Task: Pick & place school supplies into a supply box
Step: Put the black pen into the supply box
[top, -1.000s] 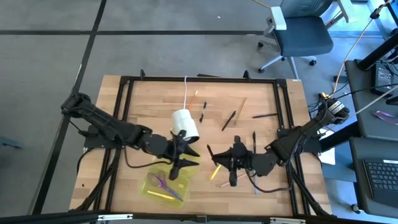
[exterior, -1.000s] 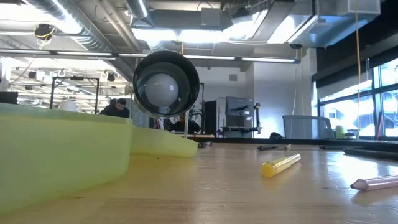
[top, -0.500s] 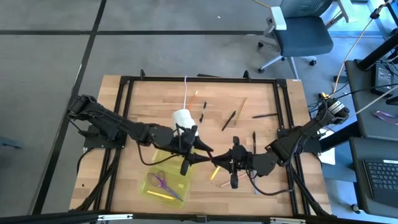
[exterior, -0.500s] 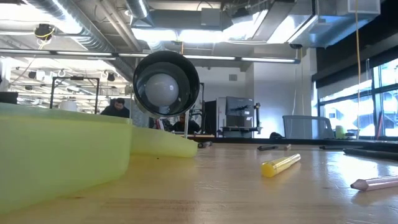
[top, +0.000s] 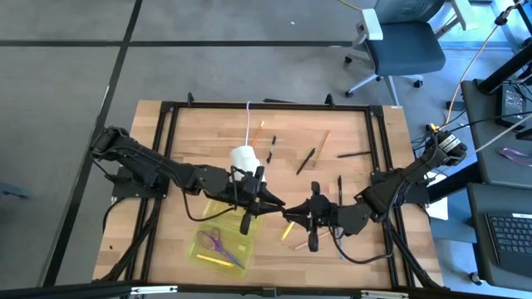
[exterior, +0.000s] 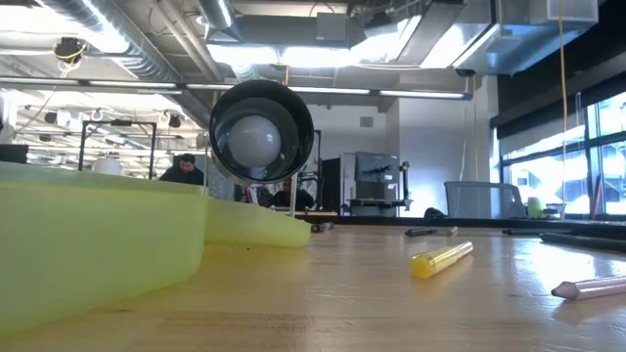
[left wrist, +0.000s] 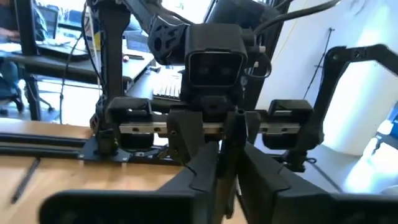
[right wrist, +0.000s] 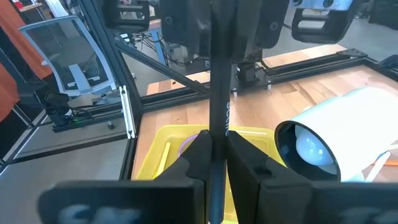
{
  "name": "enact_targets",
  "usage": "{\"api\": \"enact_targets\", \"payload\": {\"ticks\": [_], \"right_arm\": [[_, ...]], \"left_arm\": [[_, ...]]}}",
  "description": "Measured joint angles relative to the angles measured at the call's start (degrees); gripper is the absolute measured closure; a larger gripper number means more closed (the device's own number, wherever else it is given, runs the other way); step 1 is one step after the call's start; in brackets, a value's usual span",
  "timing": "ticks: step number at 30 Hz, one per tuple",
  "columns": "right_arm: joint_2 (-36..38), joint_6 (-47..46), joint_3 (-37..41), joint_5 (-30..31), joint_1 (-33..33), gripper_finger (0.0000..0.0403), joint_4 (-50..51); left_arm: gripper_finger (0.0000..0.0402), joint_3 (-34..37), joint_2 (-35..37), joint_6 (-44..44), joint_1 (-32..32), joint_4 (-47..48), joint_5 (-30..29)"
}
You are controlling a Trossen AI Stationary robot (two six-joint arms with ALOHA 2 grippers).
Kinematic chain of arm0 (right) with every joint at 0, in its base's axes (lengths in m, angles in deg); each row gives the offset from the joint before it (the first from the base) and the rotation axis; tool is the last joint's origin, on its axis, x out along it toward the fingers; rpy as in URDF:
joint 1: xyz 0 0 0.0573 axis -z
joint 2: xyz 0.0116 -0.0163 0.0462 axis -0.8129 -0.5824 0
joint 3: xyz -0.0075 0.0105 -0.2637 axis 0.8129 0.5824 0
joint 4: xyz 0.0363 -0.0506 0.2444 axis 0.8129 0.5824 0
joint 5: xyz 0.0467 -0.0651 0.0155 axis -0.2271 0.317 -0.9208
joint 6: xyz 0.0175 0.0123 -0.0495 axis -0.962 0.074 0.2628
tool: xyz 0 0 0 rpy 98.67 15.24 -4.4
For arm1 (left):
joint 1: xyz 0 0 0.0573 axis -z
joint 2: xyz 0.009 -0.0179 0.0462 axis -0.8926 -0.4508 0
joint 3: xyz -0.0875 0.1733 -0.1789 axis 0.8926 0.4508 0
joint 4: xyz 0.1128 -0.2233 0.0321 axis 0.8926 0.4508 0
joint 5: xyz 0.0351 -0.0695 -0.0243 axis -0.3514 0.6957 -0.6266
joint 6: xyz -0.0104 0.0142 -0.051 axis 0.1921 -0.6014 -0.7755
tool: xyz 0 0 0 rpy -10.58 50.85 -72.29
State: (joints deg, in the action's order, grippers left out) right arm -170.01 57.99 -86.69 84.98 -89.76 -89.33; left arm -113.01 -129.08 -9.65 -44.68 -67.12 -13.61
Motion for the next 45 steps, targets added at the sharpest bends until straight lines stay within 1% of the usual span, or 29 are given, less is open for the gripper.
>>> {"api": "enact_targets", "payload": {"ticks": [2,7,9,14,17,20,23,27,30,33,35,38,41,45], "right_arm": [[0.0,-0.3,0.0,0.0,0.0,0.0362,0.0],[0.0,-3.6,0.0,-0.3,0.1,0.0349,0.1],[0.0,-4.1,0.0,-1.9,0.1,0.0335,0.3],[0.1,-7.0,0.0,-7.3,0.3,0.0290,1.4],[0.1,-14.7,0.0,-11.0,0.4,0.0257,6.5],[0.1,-23.3,0.0,-16.2,0.5,0.0230,14.8],[0.1,-33.8,0.0,-20.7,0.4,0.0215,23.5],[0.1,-44.5,0.0,-24.8,0.4,0.0209,33.7],[0.1,-51.8,0.0,-26.9,0.4,0.0208,39.6],[0.1,-58.1,0.0,-30.2,0.4,0.0208,43.1],[0.1,-61.0,0.0,-31.4,0.4,0.0208,44.2],[0.1,-64.7,0.0,-32.2,0.4,0.0208,44.5],[0.1,-65.1,0.0,-32.7,0.4,0.0208,44.5],[0.1,-65.2,0.0,-32.7,0.4,0.0208,44.5]], "left_arm": [[0.0378,0.0,0.0,0.8,0.0,0.0,0.1],[0.0380,0.0,0.0,1.3,0.0,0.2,1.0],[0.0380,0.0,0.1,1.4,0.0,1.1,1.7],[0.0380,0.0,2.2,1.5,0.0,8.2,1.9],[0.0380,0.0,4.6,1.2,0.0,14.0,2.2],[0.0380,0.0,7.2,-1.4,0.1,21.6,5.5],[0.0380,0.0,8.4,-5.9,0.8,31.5,9.3],[0.0380,0.0,7.7,-11.2,2.9,43.7,14.3],[0.0380,0.0,6.5,-13.2,4.9,51.5,15.6],[0.0380,0.0,5.2,-11.9,6.5,54.9,15.5],[0.0380,0.0,3.8,-11.3,7.2,56.1,15.6],[0.0380,0.0,1.2,-11.2,7.7,58.6,17.3],[0.0380,0.0,-2.0,-10.7,8.4,60.8,17.6],[0.0380,-0.4,-6.2,-8.6,8.8,60.7,19.4]]}}
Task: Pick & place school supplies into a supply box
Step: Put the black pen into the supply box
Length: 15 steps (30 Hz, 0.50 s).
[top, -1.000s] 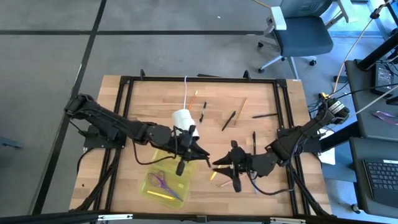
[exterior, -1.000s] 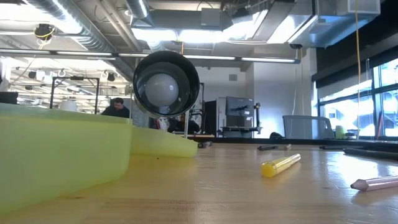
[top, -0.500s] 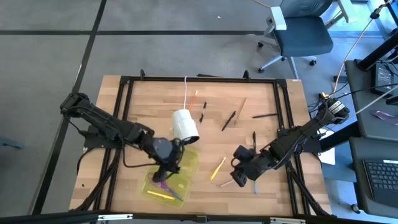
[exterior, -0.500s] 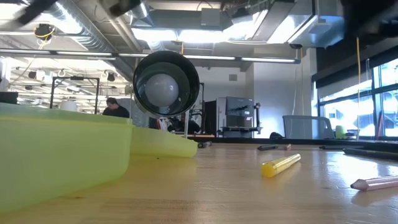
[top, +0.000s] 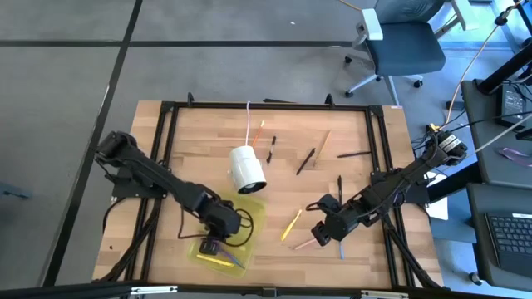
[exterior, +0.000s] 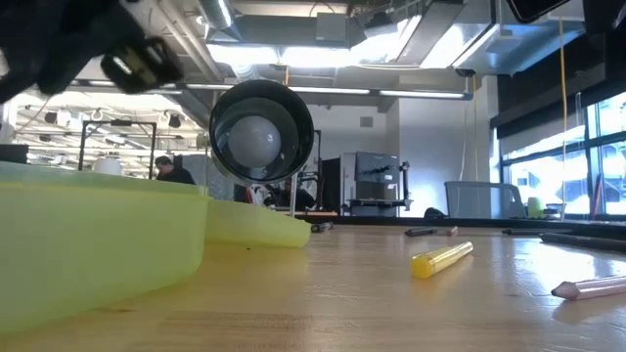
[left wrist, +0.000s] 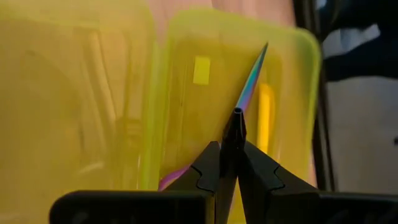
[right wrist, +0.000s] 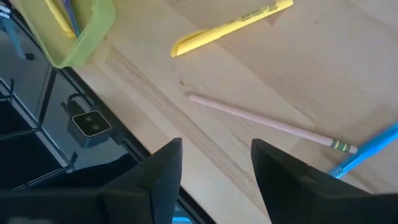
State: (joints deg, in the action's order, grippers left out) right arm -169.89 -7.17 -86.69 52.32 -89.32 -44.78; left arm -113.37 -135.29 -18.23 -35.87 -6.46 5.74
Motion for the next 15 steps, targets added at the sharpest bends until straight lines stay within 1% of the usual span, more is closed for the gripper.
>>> {"api": "enact_targets", "payload": {"ticks": [4,7,10,12,15], "right_arm": [[0.0,-0.8,0.0,0.0,0.0,0.0208,0.1],[0.0,-5.3,0.0,0.1,0.0,0.0208,1.7],[0.0,-12.1,0.0,-0.3,-0.2,0.0209,5.9],[-0.4,-16.0,0.0,-1.9,-0.3,0.0213,9.0],[-1.9,-19.4,0.0,-7.0,-0.8,0.0222,13.3]], "left_arm": [[0.0380,-2.4,-4.0,2.6,0.1,3.1,0.6],[0.0380,-4.5,-6.6,4.4,0.3,5.7,0.6],[0.0376,-6.3,-8.9,5.9,0.3,6.9,0.6],[0.0370,-7.0,-10.0,6.0,0.3,6.9,0.7],[0.0362,-7.1,-11.1,6.0,0.3,7.1,2.0]]}}
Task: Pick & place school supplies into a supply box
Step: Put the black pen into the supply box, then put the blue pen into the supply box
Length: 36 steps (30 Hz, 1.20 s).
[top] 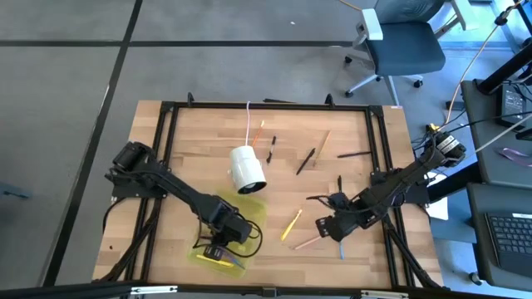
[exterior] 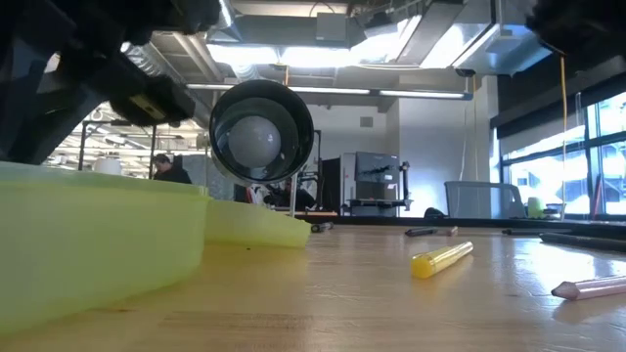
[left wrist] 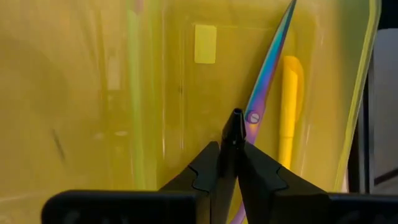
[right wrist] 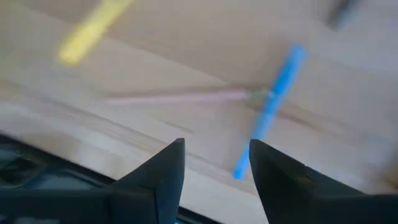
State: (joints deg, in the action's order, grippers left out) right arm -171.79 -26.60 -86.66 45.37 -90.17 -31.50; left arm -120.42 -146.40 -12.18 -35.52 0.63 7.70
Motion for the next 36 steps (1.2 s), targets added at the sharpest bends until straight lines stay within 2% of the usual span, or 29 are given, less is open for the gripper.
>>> {"api": "enact_targets", "payload": {"ticks": [2,5,11,19,26,36], "right_arm": [[-1.5,-0.1,0.0,-3.5,-0.4,0.0229,1.3],[-3.9,-0.1,0.0,-5.4,-1.4,0.0237,1.4],[-9.3,0.2,0.1,-3.6,-2.0,0.0240,1.6],[-15.4,1.0,0.1,0.1,-1.6,0.0243,3.8],[-15.9,0.3,3.0,0.7,-1.2,0.0243,2.3],[-15.3,0.1,8.2,0.7,-1.1,0.0252,-6.2]], "left_arm": [[0.0361,0.0,-0.4,0.0,0.0,0.2,1.3],[0.0360,0.0,-0.7,0.0,0.0,0.3,2.1],[0.0358,0.0,-0.7,0.0,0.0,0.3,2.3],[0.0333,0.0,-0.7,0.4,0.0,1.0,2.4],[0.0323,0.0,0.0,-0.4,0.0,1.3,3.0],[0.0322,0.0,2.1,-2.1,0.0,2.4,1.6]]}}
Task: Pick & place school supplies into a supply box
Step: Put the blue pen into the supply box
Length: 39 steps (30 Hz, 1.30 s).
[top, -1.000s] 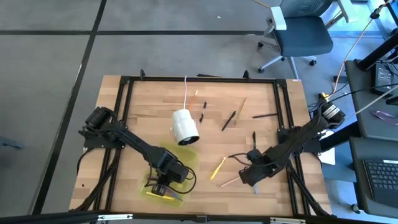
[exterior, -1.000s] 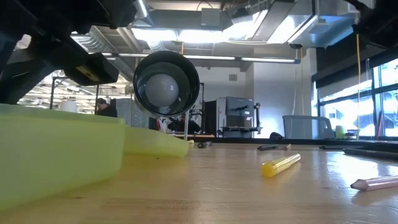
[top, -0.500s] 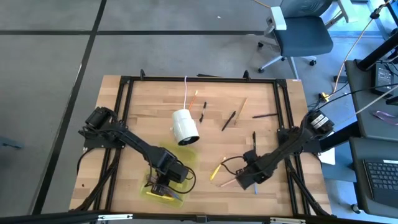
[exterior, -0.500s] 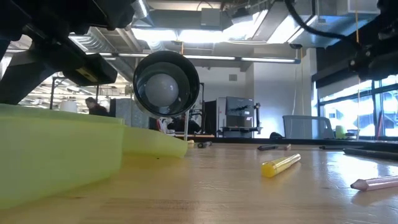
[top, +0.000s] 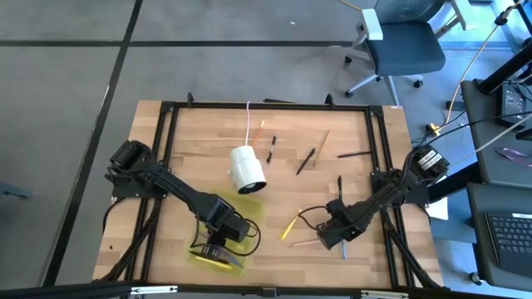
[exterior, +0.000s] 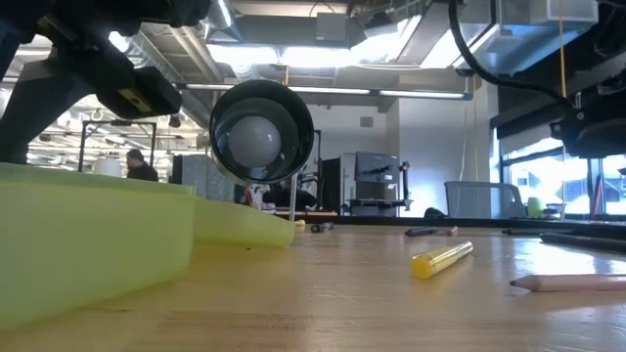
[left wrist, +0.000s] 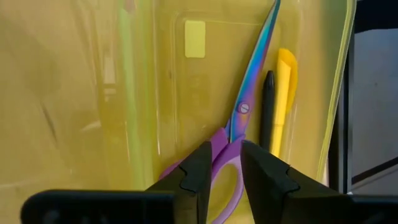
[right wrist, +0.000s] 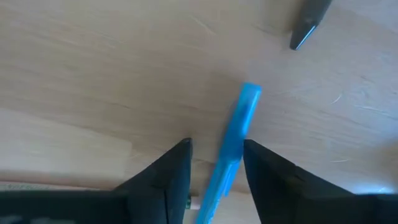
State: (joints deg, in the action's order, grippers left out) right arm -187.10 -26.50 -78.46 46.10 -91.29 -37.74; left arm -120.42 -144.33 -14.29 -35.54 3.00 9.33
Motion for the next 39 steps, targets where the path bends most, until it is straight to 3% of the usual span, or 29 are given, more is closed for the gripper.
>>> {"api": "enact_targets", "payload": {"ticks": [12,20,26,31,36,39], "right_arm": [[-0.2,1.5,0.0,0.2,0.0,0.0361,0.1],[-0.2,3.7,-0.2,0.3,0.0,0.0360,0.8],[2.1,7.2,-2.9,3.9,0.0,0.0371,6.1],[8.0,7.7,-6.6,12.6,0.0,0.0369,10.9],[15.3,12.8,-11.9,31.1,-0.9,0.0371,10.4],[18.6,22.3,-16.2,43.8,-1.9,0.0368,7.7]], "left_arm": [[0.0326,0.0,4.5,-2.6,-1.2,0.8,-1.3],[0.0329,0.0,8.7,-5.1,-2.0,-1.2,-8.1],[0.0327,0.0,11.8,-8.3,-3.5,-9.2,-12.8],[0.0326,0.0,12.9,-8.1,-5.8,-19.1,-13.6],[0.0316,0.6,12.5,-4.2,-7.4,-30.9,-14.3],[0.0307,3.4,12.5,-2.0,-8.3,-42.5,-14.3]]}}
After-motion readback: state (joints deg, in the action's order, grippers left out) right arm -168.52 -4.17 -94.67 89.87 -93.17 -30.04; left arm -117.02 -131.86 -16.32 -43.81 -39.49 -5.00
